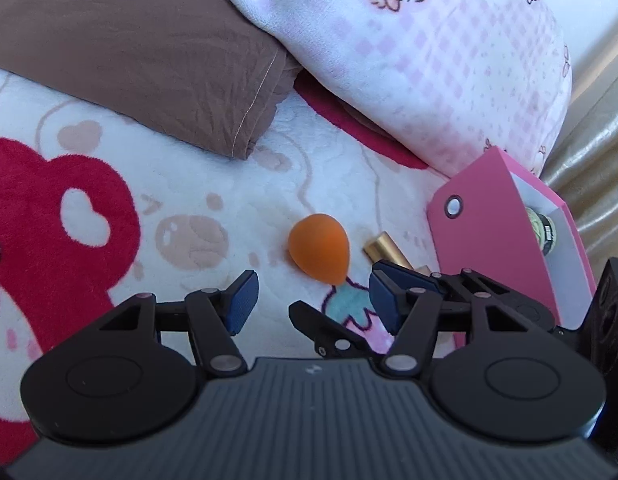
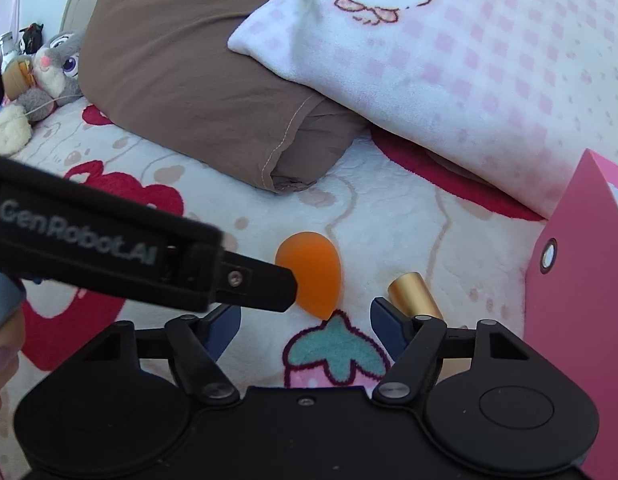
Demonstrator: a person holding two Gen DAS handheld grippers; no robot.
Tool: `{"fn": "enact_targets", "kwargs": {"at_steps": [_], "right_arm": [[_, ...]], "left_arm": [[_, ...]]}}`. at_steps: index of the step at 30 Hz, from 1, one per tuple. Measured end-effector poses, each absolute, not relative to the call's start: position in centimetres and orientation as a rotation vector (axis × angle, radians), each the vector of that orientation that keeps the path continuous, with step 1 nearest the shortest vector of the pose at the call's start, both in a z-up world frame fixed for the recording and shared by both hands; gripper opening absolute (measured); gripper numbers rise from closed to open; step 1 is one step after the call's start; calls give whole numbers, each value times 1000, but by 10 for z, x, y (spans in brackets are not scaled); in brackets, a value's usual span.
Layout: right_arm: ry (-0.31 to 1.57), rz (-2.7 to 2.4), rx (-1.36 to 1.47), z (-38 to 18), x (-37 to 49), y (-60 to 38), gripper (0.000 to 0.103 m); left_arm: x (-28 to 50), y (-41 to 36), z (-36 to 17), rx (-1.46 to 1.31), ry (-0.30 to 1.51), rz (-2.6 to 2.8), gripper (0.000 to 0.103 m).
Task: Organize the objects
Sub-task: 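Close the left gripper on the orange makeup sponge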
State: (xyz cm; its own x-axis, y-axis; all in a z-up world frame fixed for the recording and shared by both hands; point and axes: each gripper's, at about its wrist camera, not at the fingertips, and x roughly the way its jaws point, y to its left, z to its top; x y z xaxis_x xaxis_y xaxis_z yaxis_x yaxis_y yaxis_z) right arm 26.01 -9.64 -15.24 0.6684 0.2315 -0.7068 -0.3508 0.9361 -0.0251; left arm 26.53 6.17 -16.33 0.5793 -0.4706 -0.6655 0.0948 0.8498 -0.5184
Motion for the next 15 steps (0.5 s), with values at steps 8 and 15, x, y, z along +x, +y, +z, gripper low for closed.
{"fn": "enact_targets", "kwargs": {"at_steps": [8,15], "right_arm": [[740,317,-224,-168,277,-92,55],[722,360,-240,-163,268,-90,36]], "left_arm": [[278,53,-174,-453,835,-337,44],[277,51,-178,-493,870,-370,38]]}}
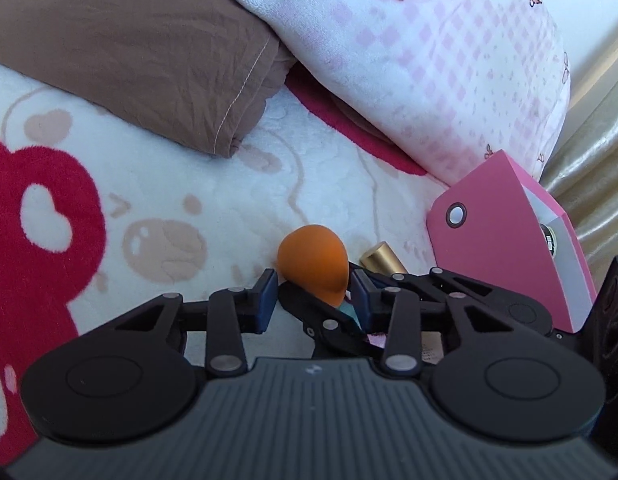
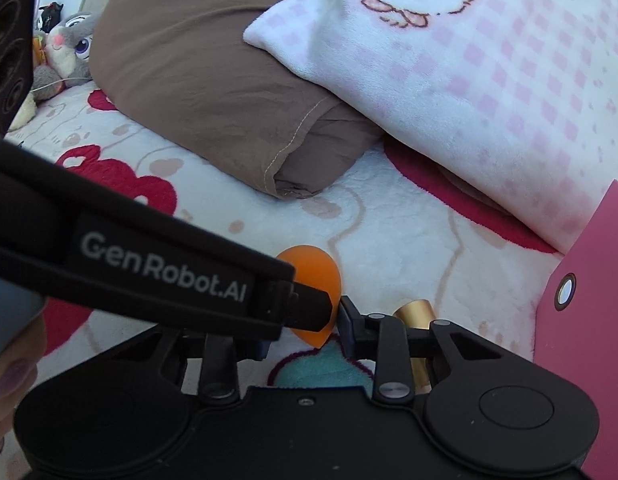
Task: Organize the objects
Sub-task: 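Close the left gripper on the orange makeup sponge, then lift the sponge with the left gripper and carry it into the pink box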
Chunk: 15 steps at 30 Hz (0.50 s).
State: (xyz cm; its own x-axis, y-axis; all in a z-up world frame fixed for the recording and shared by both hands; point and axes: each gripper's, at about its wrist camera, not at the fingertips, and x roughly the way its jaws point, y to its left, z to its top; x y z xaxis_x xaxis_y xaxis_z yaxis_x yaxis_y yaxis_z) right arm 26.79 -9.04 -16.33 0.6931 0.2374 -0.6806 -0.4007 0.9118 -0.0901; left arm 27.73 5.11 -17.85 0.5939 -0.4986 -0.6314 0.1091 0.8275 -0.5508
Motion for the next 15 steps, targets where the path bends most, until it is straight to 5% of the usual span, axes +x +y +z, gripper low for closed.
{"fn": "enact_targets", "kwargs": {"at_steps": [15], "right_arm": [[785,376,-156,-161,244,-97,36]], "left_arm": [[270,51,-178,-510,955,-405,38]]}}
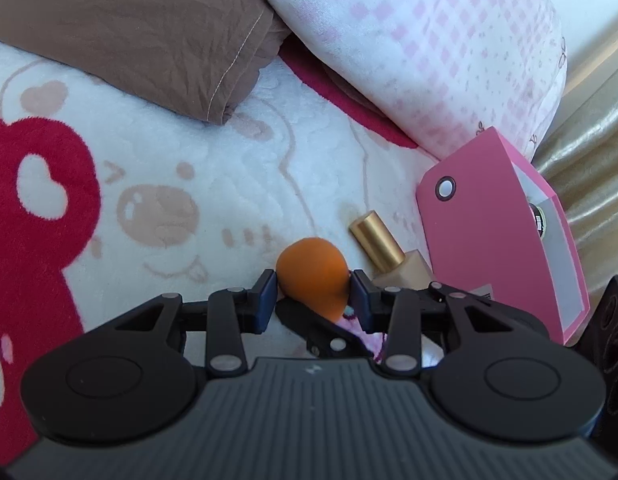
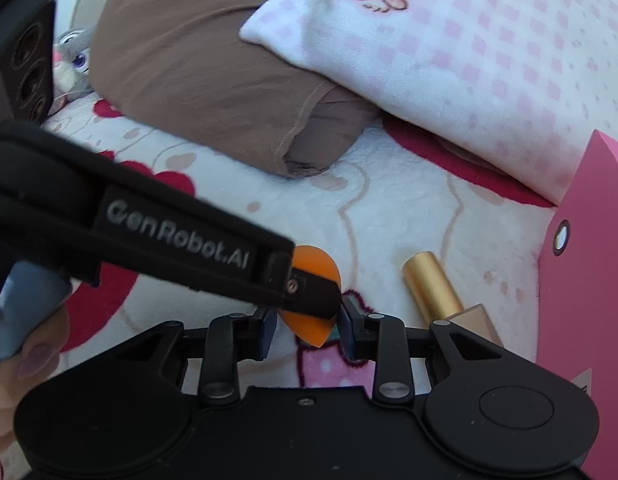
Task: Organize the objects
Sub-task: 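Lift the sponge with the left gripper and carry it into the pink box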
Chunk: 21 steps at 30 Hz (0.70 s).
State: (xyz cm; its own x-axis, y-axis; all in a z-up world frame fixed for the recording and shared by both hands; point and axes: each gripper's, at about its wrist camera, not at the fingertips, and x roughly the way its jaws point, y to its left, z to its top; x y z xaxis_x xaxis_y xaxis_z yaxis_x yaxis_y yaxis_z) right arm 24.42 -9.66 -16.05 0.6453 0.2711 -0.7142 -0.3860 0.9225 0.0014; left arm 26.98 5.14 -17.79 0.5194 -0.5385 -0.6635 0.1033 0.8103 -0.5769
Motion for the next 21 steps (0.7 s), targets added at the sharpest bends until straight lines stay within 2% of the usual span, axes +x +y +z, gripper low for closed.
{"fn": "enact_targets", "kwargs": {"at_steps": [7,21], "right_arm": [[851,399,-99,-155,233,-99,36],[876,454,32,-100,182,-123,38]], "left_arm": [[259,46,-168,-494,1066,-367,36],[198,22,-98,-397,1056,-371,35]]}}
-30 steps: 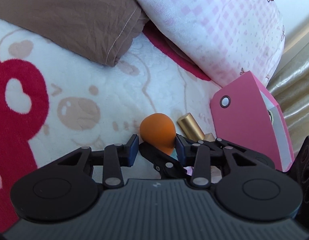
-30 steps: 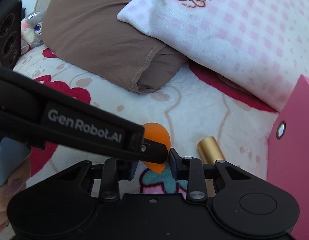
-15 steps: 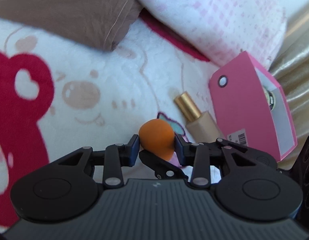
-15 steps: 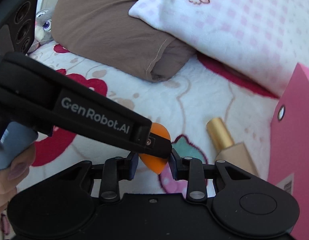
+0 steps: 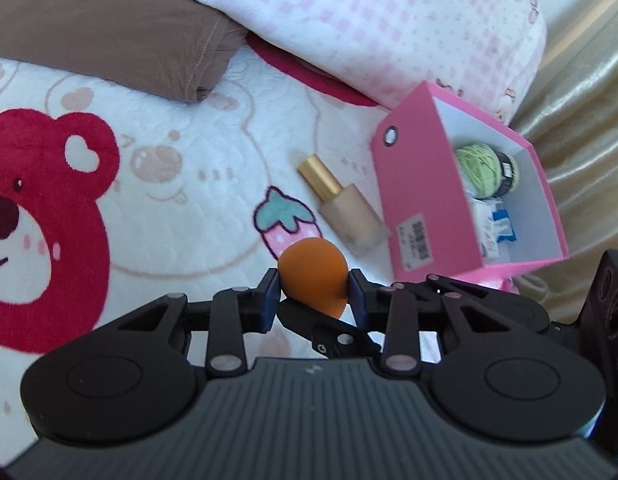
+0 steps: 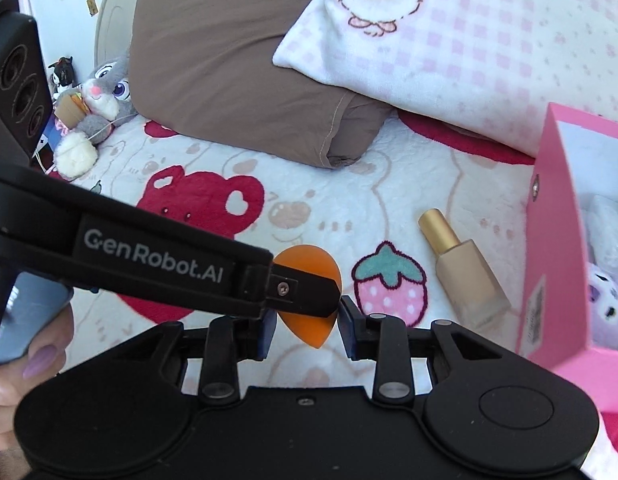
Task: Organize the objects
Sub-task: 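Lift the sponge with the left gripper and carry it into the pink box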
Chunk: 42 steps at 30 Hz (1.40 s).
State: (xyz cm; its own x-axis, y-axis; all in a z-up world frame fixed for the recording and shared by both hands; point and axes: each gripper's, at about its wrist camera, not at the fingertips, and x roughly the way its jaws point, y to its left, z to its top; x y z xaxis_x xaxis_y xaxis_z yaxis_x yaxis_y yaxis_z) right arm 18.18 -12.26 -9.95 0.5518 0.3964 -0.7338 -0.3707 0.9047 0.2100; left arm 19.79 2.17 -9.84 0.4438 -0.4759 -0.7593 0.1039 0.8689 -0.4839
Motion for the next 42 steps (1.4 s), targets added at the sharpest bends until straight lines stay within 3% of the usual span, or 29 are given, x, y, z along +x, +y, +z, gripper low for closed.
{"fn": "enact_targets", "kwargs": {"at_steps": [22,42], "right_arm": [[782,380,-12,-3,105,-179,39],[694,222,32,8,124,-253,40]], "left_arm": [[145,-36,-10,-354,962,-593,35],[190,-114,8,-367,928,-644,36]]}}
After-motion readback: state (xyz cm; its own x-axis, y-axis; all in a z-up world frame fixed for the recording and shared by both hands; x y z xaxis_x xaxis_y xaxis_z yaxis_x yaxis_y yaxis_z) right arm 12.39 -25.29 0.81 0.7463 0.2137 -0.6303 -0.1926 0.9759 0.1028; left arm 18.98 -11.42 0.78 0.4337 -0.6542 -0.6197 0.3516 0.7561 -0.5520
